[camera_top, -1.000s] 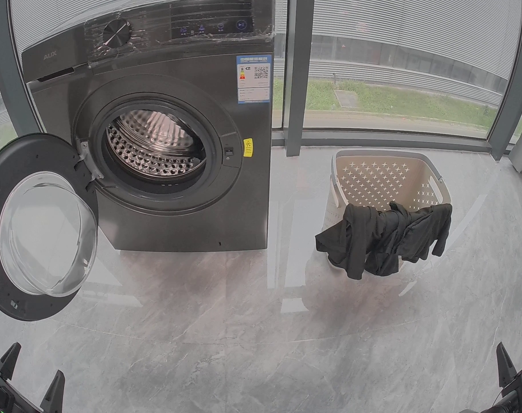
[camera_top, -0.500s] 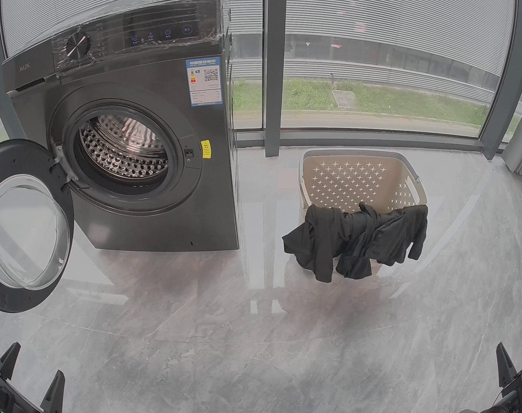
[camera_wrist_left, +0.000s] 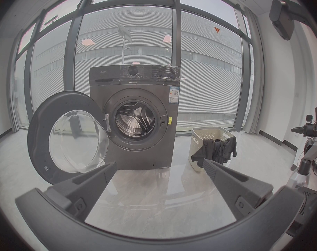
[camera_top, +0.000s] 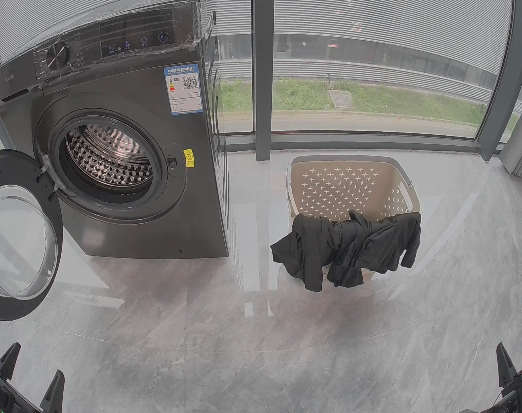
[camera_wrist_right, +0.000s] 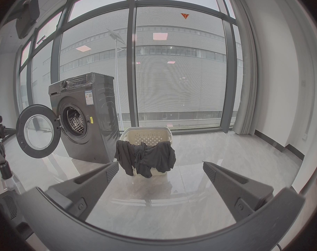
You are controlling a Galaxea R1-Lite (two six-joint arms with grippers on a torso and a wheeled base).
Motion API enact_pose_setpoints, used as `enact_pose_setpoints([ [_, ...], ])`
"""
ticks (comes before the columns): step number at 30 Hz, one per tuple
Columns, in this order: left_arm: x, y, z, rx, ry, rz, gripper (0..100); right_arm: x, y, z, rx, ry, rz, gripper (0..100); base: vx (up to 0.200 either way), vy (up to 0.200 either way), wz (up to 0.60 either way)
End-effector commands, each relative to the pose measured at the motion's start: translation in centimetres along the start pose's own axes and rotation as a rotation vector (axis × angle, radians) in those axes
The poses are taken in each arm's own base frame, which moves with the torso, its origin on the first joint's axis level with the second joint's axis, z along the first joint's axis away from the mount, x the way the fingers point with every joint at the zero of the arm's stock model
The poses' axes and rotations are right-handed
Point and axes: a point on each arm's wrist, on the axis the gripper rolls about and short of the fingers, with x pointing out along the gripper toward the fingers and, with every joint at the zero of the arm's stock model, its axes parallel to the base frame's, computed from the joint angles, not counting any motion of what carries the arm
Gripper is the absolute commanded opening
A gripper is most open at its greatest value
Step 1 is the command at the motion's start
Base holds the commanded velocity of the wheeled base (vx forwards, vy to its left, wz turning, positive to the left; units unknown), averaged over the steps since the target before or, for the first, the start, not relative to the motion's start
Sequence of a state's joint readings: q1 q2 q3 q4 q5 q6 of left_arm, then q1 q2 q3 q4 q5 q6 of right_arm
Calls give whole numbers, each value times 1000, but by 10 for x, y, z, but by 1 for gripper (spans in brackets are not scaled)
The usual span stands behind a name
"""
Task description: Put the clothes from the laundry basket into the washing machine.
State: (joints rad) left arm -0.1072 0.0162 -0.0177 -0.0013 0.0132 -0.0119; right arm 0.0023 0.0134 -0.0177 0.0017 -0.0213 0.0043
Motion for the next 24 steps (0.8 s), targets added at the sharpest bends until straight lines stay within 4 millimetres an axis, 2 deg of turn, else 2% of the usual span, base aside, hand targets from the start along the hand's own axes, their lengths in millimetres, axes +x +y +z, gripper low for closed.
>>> enact_pose_setpoints([
  [1, 0, 0, -5, 0, 1, 0, 100, 0, 0, -5, 0, 4, 1, 100, 200, 0, 0],
  [8, 0, 0, -5, 3, 1, -1, 100, 0, 0, -5, 0, 4, 1, 100, 200, 0, 0],
  [20, 0, 0, -5, 1, 3, 2, 100, 0, 0, -5, 0, 4, 1, 100, 0, 0, 0],
  [24, 0, 0, -5, -19, 2, 19, 100, 0, 0, -5, 0, 4, 1, 100, 0, -200, 0],
])
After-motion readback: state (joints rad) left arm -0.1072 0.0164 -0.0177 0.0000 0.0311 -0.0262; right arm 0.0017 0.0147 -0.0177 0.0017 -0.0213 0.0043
